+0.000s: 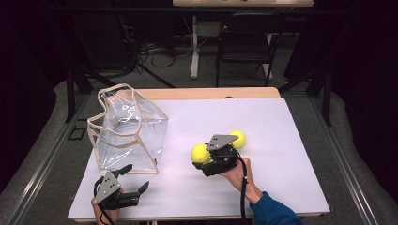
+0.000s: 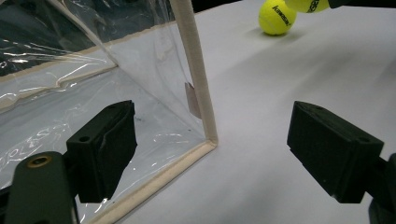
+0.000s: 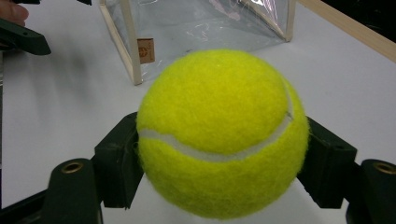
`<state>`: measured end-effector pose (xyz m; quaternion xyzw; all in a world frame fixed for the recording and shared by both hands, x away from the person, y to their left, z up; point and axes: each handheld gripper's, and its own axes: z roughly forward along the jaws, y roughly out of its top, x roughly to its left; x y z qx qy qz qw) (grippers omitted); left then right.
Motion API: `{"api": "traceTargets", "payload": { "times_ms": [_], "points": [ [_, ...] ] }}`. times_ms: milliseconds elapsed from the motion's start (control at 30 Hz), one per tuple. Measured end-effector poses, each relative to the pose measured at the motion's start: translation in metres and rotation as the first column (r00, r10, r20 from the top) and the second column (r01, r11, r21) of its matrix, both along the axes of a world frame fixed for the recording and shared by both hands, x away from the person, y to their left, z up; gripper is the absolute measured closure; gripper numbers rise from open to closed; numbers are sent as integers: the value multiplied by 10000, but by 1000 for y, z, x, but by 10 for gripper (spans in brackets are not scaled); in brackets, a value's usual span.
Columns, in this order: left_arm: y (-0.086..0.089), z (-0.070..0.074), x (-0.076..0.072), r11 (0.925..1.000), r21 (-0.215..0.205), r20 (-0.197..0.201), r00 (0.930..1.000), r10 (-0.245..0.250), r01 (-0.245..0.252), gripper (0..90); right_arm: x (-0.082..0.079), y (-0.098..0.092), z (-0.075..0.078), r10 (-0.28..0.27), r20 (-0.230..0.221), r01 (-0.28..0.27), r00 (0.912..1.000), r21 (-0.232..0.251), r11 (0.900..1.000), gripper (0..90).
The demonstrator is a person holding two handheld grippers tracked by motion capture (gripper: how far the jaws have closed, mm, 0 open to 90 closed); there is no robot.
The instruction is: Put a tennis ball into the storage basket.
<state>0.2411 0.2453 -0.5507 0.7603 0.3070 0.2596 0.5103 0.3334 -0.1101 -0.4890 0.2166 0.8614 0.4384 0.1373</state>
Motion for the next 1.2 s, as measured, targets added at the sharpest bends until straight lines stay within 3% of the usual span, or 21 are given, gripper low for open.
{"api": "traceTargets", "payload": {
  "times_ms": [500,1200],
  "points": [
    [0,0,1,10000,-11,-15,10000,-7,7,160,6,8,4,100,-40,-100,9999,63,9999,255],
    [-1,-1,2,10000,-29,-19,10000,-54,54,160,16,18,21,193,79,-195,9998,154,9997,256]
  ]
}}
